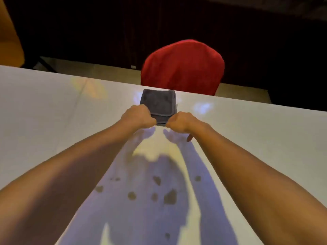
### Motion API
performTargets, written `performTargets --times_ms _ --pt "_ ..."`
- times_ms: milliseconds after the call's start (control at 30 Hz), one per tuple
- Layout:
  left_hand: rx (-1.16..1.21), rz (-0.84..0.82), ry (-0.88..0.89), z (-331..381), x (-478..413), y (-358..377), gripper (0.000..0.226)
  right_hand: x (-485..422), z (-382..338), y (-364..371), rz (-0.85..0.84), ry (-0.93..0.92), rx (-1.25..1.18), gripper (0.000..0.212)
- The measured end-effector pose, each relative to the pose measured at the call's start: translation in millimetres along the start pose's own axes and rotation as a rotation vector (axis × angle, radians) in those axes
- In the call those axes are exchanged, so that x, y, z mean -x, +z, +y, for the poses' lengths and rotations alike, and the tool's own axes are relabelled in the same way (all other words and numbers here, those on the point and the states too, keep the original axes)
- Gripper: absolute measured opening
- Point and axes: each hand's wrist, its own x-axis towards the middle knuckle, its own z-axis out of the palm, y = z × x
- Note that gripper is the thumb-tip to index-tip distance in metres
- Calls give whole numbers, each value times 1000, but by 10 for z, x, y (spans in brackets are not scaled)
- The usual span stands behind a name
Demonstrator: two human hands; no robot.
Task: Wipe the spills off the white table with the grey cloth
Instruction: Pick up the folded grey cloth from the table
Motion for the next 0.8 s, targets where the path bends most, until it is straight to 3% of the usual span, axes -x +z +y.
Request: performTargets --times_ms 100,300,433,500,667,800 --pt "153 169 -26 -67 -203 227 26 -189 47 175 74 1 -71 34" --pt "565 400 -274 -10 -426 508 47 -387 87 408 274 -11 -238 27" --pt "682 265 -344 -44 -574 454 36 -366 99 480 345 -29 -369 26" --pt "904 184 -364 -20 -553 405 23 -301 132 507 369 1 -537 28" --pt "1505 77 -274 91 -120 388 16 -67 242 560 252 181 -1316 18" --pt "1784 -191 -158 75 401 426 31 301 326 623 87 266 -1762 25"
